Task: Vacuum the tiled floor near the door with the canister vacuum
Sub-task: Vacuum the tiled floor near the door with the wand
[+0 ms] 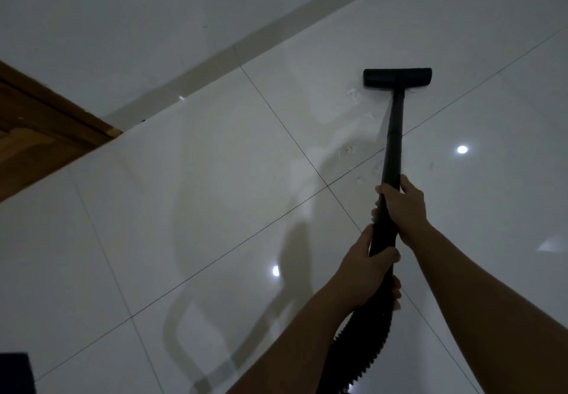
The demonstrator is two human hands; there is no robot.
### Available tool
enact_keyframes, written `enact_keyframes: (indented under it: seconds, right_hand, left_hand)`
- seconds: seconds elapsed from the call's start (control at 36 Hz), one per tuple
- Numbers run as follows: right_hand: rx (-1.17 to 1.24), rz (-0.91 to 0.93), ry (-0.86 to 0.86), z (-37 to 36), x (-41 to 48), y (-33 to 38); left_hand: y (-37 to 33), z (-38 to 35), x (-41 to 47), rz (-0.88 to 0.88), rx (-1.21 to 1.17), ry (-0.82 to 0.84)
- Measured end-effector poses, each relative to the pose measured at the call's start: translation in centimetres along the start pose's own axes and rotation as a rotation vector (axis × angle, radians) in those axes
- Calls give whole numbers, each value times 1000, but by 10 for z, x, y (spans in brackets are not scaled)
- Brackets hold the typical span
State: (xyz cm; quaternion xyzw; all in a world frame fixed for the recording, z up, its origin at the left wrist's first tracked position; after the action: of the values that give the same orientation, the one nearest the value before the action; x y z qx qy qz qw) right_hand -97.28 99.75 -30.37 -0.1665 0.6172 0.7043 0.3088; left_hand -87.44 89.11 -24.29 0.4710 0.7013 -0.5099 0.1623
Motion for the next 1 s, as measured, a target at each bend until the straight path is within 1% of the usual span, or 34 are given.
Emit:
enact_keyframes:
  seconds: [0.19, 0.47, 1.0]
  right_hand:
    - [39, -17, -12, -3, -7, -6]
    - [101, -20, 44, -32, -20, -5]
    - [33, -29, 104, -86, -51, -6]
  left_hand:
    - [0, 3, -10, 17, 48, 3]
    - [1, 20, -28, 9, 48, -37]
    - [17, 54, -70, -17, -44, -122]
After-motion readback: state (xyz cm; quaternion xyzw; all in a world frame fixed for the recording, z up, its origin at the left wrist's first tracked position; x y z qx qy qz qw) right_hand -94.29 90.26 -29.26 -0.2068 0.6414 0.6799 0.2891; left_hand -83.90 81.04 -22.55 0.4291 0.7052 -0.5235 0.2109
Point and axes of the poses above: each hand's wrist, its own x-axis towards the middle knuckle, its own z-axis out of the back of the hand, y = z × x, the point moved 10 cm from there along x, towards the middle knuckle, and after that the axes turned 5 degrees about y, right-handed, at the moved point
